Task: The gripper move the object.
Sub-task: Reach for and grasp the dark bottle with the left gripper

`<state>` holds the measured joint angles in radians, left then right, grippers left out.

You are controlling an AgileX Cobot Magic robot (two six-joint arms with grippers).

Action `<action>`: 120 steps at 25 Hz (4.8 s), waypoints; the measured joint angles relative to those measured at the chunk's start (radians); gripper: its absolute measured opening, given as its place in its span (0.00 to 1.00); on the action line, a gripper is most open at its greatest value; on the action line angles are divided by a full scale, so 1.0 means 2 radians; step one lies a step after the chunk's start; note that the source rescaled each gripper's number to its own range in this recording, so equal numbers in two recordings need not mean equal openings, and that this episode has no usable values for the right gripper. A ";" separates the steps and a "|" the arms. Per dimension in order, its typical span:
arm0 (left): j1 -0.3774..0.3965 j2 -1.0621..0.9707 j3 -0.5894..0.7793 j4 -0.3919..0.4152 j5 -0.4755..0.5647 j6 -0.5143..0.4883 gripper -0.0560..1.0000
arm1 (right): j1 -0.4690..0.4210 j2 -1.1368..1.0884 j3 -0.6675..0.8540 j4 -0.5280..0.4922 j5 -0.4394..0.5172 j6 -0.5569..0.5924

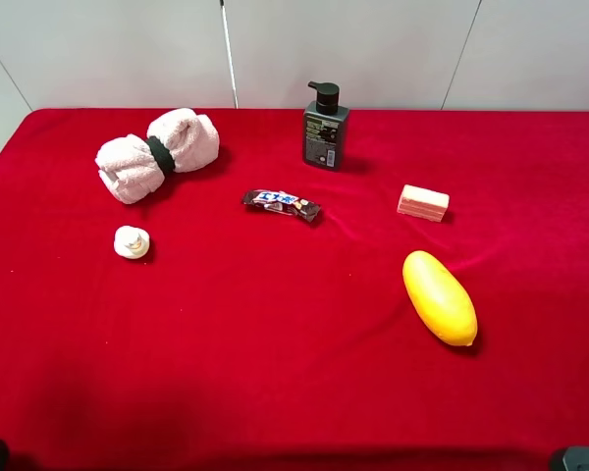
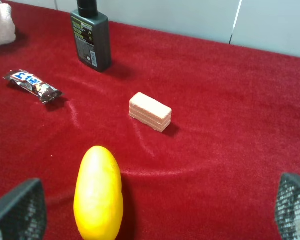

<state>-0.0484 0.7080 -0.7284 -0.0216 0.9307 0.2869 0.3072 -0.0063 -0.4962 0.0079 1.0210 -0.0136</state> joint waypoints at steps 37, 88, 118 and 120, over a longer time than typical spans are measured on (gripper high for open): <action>-0.193 0.521 -0.484 -0.001 0.079 0.120 0.97 | 0.000 0.000 0.000 0.000 0.000 0.000; -0.278 0.822 -0.714 -0.014 -0.056 0.454 0.88 | 0.000 0.000 0.000 0.000 -0.001 0.000; -0.282 0.869 -0.719 -0.049 -0.103 0.457 0.85 | 0.000 0.000 0.000 0.000 0.000 0.000; -0.282 0.869 -0.719 -0.055 -0.097 0.457 0.85 | 0.000 0.000 0.000 0.000 0.000 0.000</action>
<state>-0.6125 2.4466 -2.1673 -0.1310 0.7361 1.2011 0.3072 -0.0063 -0.4962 0.0079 1.0200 -0.0136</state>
